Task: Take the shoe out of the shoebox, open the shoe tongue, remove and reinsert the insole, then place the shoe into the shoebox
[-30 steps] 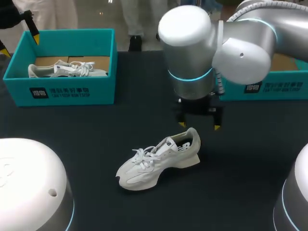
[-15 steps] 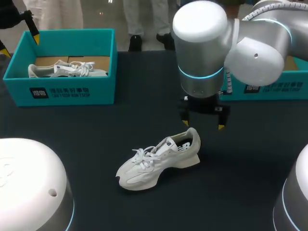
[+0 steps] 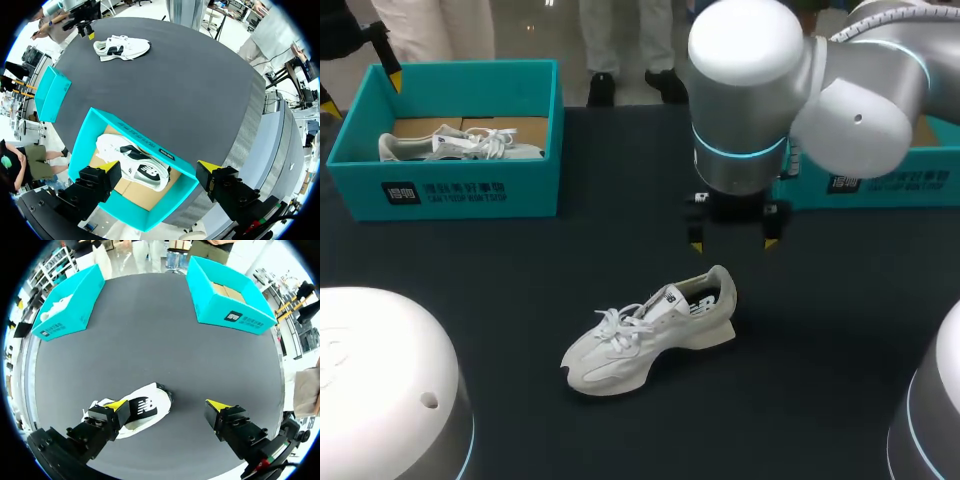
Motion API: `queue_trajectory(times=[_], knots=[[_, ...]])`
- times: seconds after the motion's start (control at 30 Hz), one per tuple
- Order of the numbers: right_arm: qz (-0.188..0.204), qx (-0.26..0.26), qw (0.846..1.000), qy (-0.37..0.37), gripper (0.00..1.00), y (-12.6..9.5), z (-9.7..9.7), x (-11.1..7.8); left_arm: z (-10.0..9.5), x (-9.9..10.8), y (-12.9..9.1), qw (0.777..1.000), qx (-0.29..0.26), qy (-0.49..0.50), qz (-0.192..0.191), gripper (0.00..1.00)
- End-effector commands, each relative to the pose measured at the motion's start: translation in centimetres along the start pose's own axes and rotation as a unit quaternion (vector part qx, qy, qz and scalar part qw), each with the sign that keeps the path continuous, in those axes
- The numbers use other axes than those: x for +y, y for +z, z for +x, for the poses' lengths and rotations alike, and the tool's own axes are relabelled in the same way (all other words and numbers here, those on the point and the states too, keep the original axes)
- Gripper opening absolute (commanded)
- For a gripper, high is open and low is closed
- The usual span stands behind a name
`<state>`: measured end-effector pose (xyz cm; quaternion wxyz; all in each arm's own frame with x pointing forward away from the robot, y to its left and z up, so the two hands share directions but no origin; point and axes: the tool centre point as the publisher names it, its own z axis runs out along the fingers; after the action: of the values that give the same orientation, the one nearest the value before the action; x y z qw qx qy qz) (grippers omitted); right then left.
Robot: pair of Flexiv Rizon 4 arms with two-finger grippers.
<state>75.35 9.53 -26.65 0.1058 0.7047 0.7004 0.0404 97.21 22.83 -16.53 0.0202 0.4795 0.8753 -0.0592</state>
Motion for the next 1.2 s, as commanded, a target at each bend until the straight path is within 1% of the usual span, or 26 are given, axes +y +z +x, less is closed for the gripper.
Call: queue_trajectory(times=[0.03, 0.1, 0.13, 0.2, 0.23, 0.8, 0.83, 0.87, 0.9, 0.93, 0.97, 1.03, 1.07, 1.13, 1.17, 1.2], knots=[[-0.001, 0.08, 0.977, -0.197, 1.0, 0.0, -1.3, 0.3, 0.1, -0.1, 0.0, 1.0, 0.0, 0.0, -0.001, 1.0], [0.003, 0.075, 0.967, -0.242, 1.0, 0.0, -1.6, 0.5, 0.1, -0.1, 0.0, 1.0, 0.0, 0.0, -0.001, 1.0], [0.004, 0.074, 0.96, -0.27, 1.0, 0.0, -1.8, 0.6, 0.1, -0.1, 0.0, 1.0, 0.0, 0.0, -0.001, 1.0], [-0.004, 0.051, 0.943, -0.33, 1.0, 0.0, -2.1, 0.6, 0.1, -0.1, 0.0, 1.0, 0.0, 0.0, -0.001, 1.0], [0.0, 0.042, 0.935, -0.353, 1.0, 0.0, -2.4, 0.6, 0.1, -0.1, 0.0, 1.0, 0.0, 0.0, -0.001, 1.0], [0.0, 0.042, 0.935, -0.353, 1.0, 0.0, -2.4, 0.6, 0.1, -0.1, 0.0, 1.0, 0.0, 0.0, -0.001, 1.0], [-0.023, 0.063, 0.916, -0.396, 1.0, 0.2, -2.4, 0.9, 0.1, -0.1, 0.0, 1.0, 0.0, 0.0, -0.001, 1.0], [-0.032, 0.082, 0.902, -0.422, 1.0, 0.1, -2.5, 1.1, 0.1, -0.1, 0.0, 1.0, 0.0, 0.0, -0.001, 1.0], [-0.033, 0.086, 0.894, -0.439, 1.0, 0.1, -2.6, 1.1, 0.1, -0.1, 0.0, 1.0, 0.0, 0.0, -0.001, 1.0], [-0.058, 0.111, 0.875, -0.467, 1.0, -0.1, -2.8, 1.2, 0.1, -0.1, 0.0, 1.0, 0.0, 0.0, -0.001, 1.0], [-0.073, 0.129, 0.863, -0.482, 1.0, -0.2, -2.9, 1.3, 0.1, -0.1, 0.0, 1.0, 0.0, 0.0, -0.001, 1.0], [-0.087, 0.144, 0.838, -0.52, 1.0, -0.3, -3.2, 1.3, 0.1, -0.1, 0.0, 1.0, 0.0, 0.0, -0.001, 1.0], [-0.101, 0.158, 0.829, -0.527, 1.0, -0.3, -3.6, 1.3, 0.1, -0.1, 0.0, 1.0, 0.0, 0.0, -0.001, 1.0], [-0.109, 0.175, 0.812, -0.547, 1.0, 0.2, -4.3, 1.3, 0.1, -0.1, 0.0, 1.0, 0.0, 0.0, -0.001, 1.0], [-0.115, 0.173, 0.81, -0.548, 1.0, 0.3, -4.8, 1.4, 0.1, -0.1, 0.0, 1.0, 0.0, 0.0, -0.001, 1.0], [-0.123, 0.179, 0.803, -0.555, 1.0, 0.5, -5.2, 1.4, 0.1, -0.1, 0.0, 1.0, 0.0, 0.0, -0.001, 1.0]])
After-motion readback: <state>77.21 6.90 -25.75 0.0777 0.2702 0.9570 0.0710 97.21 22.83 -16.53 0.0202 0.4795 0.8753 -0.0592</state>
